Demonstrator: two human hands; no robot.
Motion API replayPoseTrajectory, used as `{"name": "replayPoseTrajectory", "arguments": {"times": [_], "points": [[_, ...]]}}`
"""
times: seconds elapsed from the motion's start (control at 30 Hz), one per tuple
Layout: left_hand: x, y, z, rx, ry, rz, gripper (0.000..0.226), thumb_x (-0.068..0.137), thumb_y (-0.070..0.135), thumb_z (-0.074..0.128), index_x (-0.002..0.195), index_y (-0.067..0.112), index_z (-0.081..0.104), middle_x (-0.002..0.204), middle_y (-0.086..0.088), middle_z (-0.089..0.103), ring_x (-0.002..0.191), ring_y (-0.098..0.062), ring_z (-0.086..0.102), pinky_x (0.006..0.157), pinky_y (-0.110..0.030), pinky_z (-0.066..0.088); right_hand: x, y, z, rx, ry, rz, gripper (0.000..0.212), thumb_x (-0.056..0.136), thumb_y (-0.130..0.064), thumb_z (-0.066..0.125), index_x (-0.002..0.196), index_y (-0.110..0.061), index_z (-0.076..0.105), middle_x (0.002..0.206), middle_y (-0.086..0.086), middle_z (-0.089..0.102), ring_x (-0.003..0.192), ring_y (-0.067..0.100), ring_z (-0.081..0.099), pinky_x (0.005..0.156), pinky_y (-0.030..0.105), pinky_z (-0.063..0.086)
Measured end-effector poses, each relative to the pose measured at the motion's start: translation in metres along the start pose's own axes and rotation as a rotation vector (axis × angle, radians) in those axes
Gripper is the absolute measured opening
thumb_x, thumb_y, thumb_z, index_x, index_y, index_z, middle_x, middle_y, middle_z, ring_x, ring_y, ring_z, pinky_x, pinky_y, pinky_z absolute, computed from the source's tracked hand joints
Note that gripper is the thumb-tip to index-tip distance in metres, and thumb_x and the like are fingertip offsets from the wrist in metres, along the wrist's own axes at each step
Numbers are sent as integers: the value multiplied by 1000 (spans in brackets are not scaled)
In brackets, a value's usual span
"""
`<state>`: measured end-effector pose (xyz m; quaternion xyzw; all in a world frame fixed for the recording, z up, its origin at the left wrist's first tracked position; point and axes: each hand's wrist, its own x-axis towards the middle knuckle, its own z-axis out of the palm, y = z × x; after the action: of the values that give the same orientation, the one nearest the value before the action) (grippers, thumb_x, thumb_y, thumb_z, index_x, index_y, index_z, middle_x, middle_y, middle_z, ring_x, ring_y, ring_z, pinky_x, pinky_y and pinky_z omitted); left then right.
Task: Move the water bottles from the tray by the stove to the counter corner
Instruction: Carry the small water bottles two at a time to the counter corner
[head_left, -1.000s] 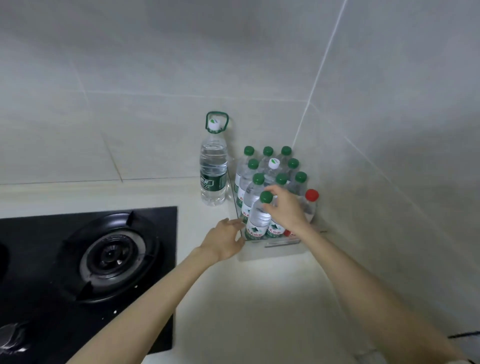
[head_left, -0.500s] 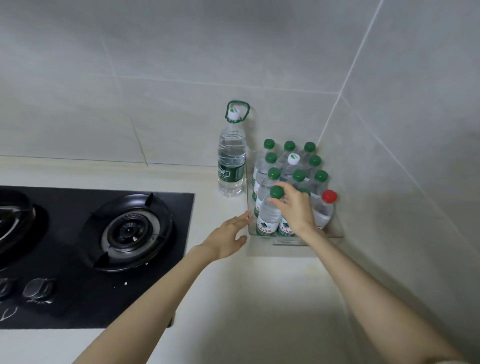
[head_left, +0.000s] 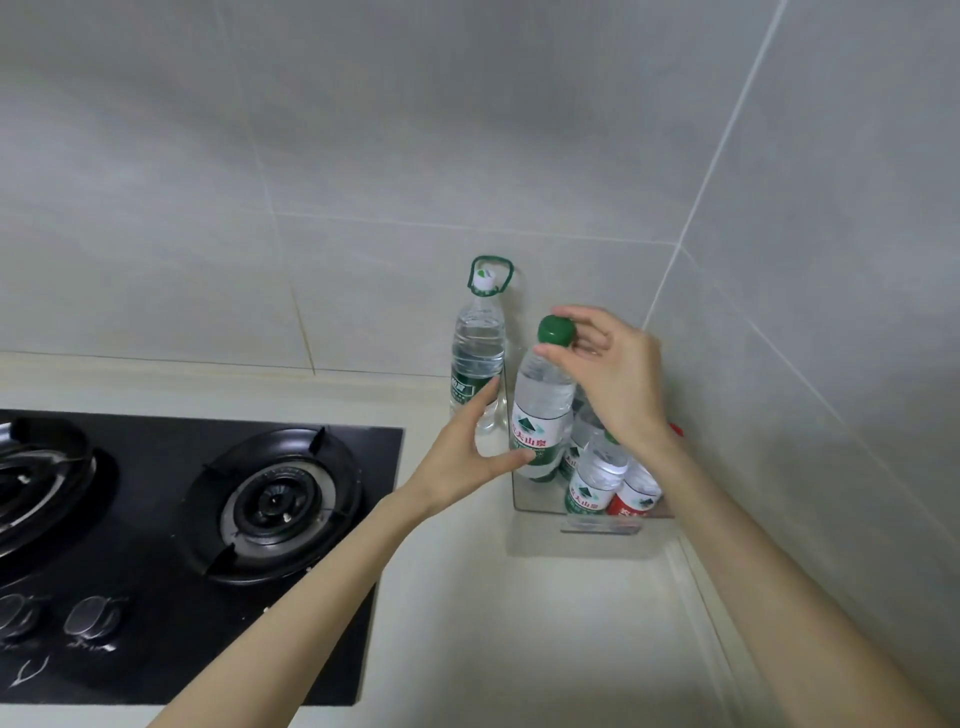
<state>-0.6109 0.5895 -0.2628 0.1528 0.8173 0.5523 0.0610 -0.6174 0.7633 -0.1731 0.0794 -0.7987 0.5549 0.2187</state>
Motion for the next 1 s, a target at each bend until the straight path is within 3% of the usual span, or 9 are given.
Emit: {"name": "replayPoseTrajectory", "arguments": {"times": [0.13,0.27,0.53,0.67,0.77,0.87,0.93,1.0], "points": [[6,20,-7,-108,98,87,95,69,26,86,147,32,32,132,18,55,117,7,51,88,-6,40,8,-34,-1,115,5,-10,38,71,-6,83,102,-25,69,88,-14,74,88,5,72,84,21,56],[6,27,-19,-158,216,129,80,60,25,91,128,30,48,117,15,63,106,1,60,86,-23,53,4,-51,7,193,-33,-26,36,71,-3,83,100,-21,69,87,-10,76,86,11,74,81,22,57],[-1,22,-30,-86,342,125,70,52,25,94,110,28,55,102,9,69,93,-2,65,72,-13,51,4,-47,13,201,-150,47,37,76,-11,81,110,-17,68,94,-2,76,89,11,73,78,19,56],[-4,16,-31,-116,377,74,66,54,25,93,107,29,55,99,5,70,93,-10,67,74,-23,57,7,-14,-1,0,-227,58,28,86,-33,69,114,-34,63,111,-15,70,105,2,65,94,23,50],[-6,17,-33,-150,387,71,60,56,19,93,101,30,55,97,4,71,90,-8,67,70,-19,55,3,38,-16,-278,-214,156,38,87,-28,69,124,-21,62,127,-9,62,115,7,55,99,25,41],[-9,22,-35,-143,379,78,58,57,17,92,98,34,54,96,6,70,88,-4,66,68,-14,53,-6,94,-27,-561,-191,292,42,82,-18,74,123,-15,62,128,4,63,120,23,55,105,37,40],[-10,23,-36,-129,371,79,59,58,18,92,99,34,53,97,6,69,90,-4,66,67,-12,52,-15,118,-30,-624,-184,375,45,80,-16,75,123,-13,61,127,9,62,120,28,55,102,36,42],[-11,23,-37,-103,363,78,61,57,20,92,103,31,54,98,7,69,91,-5,66,66,-11,52,-25,128,-30,-595,-126,425,46,80,-12,74,124,-10,60,124,10,64,116,27,57,89,28,43]]}}
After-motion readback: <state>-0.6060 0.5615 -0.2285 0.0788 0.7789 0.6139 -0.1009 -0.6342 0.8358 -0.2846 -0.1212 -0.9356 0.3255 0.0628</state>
